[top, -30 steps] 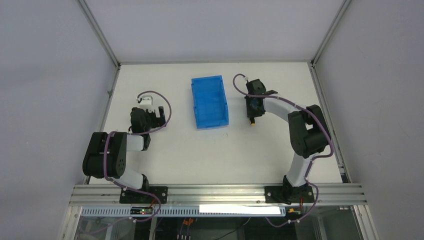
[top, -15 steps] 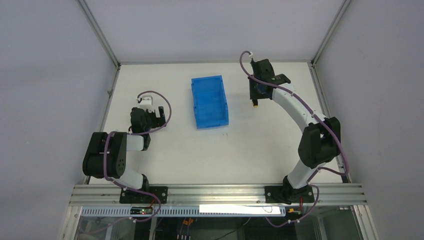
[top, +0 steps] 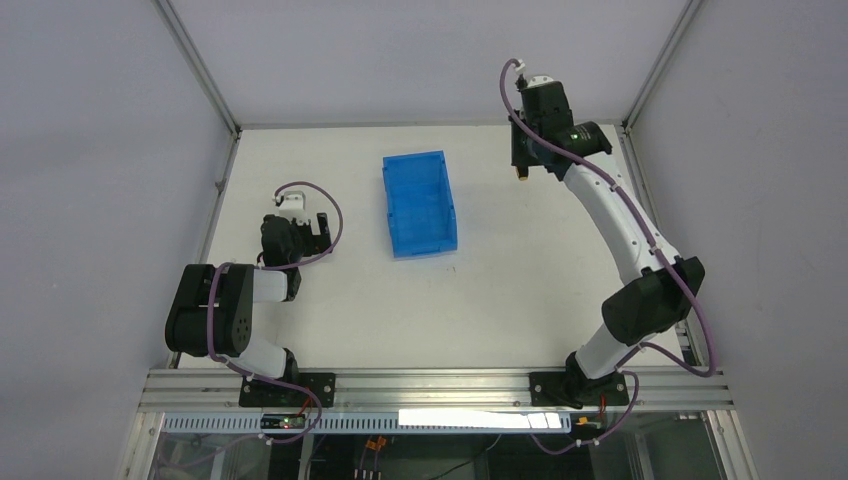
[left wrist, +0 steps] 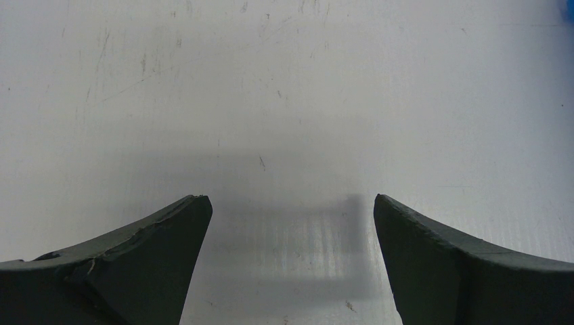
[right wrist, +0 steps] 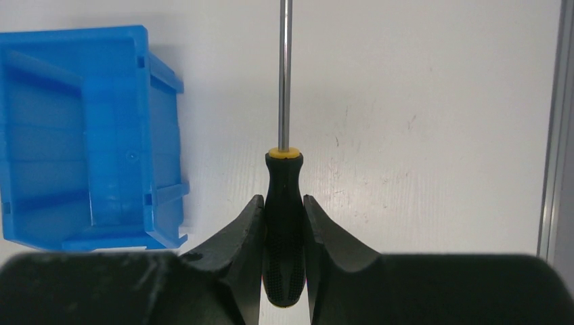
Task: Put the screwdriver in the bin
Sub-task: Pick up the screwdriver from the center of the board, then place the screwdriver in the bin.
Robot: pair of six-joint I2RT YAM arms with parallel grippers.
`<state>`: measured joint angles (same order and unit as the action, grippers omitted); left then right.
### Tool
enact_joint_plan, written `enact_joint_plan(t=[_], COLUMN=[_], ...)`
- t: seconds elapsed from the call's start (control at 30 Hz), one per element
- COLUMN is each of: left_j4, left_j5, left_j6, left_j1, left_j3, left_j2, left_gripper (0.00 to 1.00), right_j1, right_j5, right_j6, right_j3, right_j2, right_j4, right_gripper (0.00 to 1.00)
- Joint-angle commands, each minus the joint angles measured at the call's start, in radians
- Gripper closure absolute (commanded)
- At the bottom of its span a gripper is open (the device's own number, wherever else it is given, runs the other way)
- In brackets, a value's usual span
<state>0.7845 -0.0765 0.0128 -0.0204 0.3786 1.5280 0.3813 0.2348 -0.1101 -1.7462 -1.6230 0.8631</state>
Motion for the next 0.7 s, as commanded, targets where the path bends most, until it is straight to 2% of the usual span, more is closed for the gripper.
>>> enact_joint_plan(t=[0.0,0.23,0.67], left_j4=[0.027,0.027,0.027], left_j5=[0.020,0.020,0.020], left_j6=[0.004,0.004,0.004], left_j1=[-0.009,-0.009,-0.009], left_j3=[0.000,0.000,0.000], left_j2=[-0.020,-0.020,-0.020], left_gripper=[0.01,0.01,0.01], right_j1=[-0.003,0.043,0.257], right_j5=[0.026,-0.021,0.041], right_j6=[-0.008,-0.101,-0.174], right_j3=[-0.106,-0.197,-0.348], right_j2=[0.039,-0.005,-0.152], right_j4=[0.052,0.089,0.087], right_gripper=[1.00,1.00,1.00])
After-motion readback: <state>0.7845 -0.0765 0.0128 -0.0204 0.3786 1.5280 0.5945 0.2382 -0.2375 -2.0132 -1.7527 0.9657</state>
